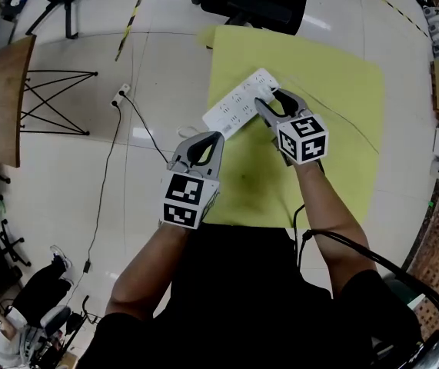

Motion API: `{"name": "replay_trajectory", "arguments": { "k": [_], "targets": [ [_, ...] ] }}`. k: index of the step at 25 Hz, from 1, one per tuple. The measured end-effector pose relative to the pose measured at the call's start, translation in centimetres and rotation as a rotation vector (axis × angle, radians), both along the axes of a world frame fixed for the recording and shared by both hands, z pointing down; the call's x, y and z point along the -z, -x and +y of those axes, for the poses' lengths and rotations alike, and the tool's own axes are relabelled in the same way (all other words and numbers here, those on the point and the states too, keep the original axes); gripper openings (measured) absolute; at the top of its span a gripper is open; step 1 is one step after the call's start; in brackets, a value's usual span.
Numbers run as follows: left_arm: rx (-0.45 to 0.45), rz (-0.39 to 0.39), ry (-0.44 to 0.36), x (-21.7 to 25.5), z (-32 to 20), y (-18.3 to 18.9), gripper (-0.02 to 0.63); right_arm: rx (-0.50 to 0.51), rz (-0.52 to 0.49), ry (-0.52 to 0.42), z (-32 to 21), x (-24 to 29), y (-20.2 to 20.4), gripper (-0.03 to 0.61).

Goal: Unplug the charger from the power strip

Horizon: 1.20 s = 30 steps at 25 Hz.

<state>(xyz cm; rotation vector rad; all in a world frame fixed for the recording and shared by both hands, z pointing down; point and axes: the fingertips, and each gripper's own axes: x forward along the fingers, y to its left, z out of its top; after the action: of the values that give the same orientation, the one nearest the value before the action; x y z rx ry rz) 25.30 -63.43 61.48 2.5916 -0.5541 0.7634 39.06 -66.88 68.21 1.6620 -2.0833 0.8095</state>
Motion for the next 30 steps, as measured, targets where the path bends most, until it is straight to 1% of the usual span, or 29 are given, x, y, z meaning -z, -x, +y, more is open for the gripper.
{"name": "replay_trajectory", "arguments": {
  "k": [4,5,7,13,19,30],
  "targets": [
    [0.002,0.002,0.013,-0.4,-0.2,0.5,0.006,0.005,0.039,0.006,-1.0,-0.6,0.1,0.202],
    [0.004,0.003,0.015,-0.5,-0.3,0.6,0.006,0.007,0.048,0.005,-1.2,-0.6,0.1,0.190],
    [0.007,0.003,0.019,-0.6,-0.3,0.9,0.006,0.012,0.066,0.006,-1.4,-0.7,0.2,0.142],
    [0.019,0.009,0.023,-0.7,-0.2,1.3,0.006,0.024,0.087,0.016,-1.4,-0.7,0.5,0.141],
    [0.022,0.016,0.017,-0.1,0.0,1.1,0.006,0.029,0.093,0.007,-1.5,0.4,0.4,0.138],
    [0.020,0.015,0.002,0.9,2.1,0.2,0.006,-0.005,0.066,-0.009,2.4,2.4,-1.4,0.138]
  ]
}}
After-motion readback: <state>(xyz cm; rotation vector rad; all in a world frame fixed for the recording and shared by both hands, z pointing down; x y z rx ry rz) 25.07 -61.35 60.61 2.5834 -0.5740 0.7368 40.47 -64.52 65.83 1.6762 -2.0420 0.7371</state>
